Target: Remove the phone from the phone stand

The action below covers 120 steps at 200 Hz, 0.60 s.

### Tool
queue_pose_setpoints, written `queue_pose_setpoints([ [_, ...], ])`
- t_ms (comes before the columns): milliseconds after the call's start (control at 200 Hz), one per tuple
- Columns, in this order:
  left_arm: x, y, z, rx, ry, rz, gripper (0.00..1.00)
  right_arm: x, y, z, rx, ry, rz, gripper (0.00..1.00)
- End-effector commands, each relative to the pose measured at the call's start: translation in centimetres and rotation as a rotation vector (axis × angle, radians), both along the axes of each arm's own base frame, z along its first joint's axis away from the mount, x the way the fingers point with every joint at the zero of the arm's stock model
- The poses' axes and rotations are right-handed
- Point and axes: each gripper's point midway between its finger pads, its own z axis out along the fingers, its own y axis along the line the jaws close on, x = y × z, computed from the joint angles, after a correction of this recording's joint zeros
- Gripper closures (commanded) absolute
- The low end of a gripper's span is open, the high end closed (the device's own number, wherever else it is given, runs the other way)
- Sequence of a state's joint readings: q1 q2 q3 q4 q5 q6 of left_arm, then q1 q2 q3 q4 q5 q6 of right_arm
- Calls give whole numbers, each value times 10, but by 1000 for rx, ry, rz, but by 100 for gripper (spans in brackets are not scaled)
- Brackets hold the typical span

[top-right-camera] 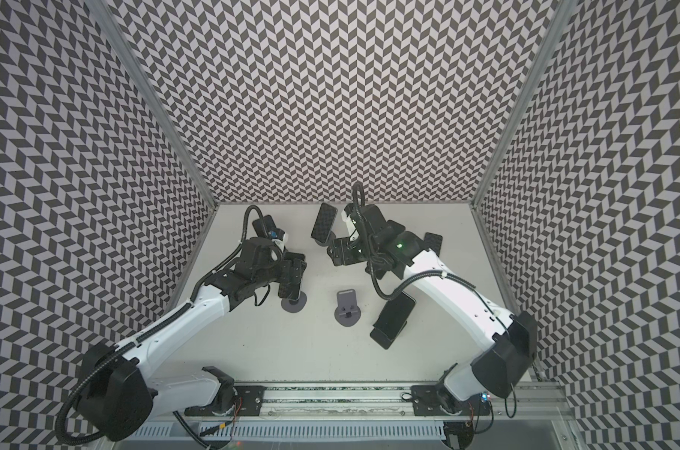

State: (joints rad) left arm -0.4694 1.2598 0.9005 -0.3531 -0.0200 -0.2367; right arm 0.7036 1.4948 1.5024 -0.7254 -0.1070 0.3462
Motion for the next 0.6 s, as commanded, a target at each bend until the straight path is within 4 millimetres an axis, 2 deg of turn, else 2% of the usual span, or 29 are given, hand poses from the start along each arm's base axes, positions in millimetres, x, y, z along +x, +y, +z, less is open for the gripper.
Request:
queue_pose_setpoints([
  [0, 3, 2, 6, 35, 7, 12, 0, 7, 11, 15, 27, -71, 52, 18],
  [120, 6, 6, 5, 75, 24, 22, 0, 21, 18, 28, 29, -77, 33, 17],
  [255, 9, 6, 0, 71, 45, 44, 0, 19, 26, 44, 67, -96, 77, 17],
  [471, 11, 1, -13, 82, 134, 44, 0, 19, 18, 32, 14, -101, 75, 17],
  [596, 12, -1, -10, 67, 133, 46, 0, 16, 17, 28, 27, -93, 73, 16],
])
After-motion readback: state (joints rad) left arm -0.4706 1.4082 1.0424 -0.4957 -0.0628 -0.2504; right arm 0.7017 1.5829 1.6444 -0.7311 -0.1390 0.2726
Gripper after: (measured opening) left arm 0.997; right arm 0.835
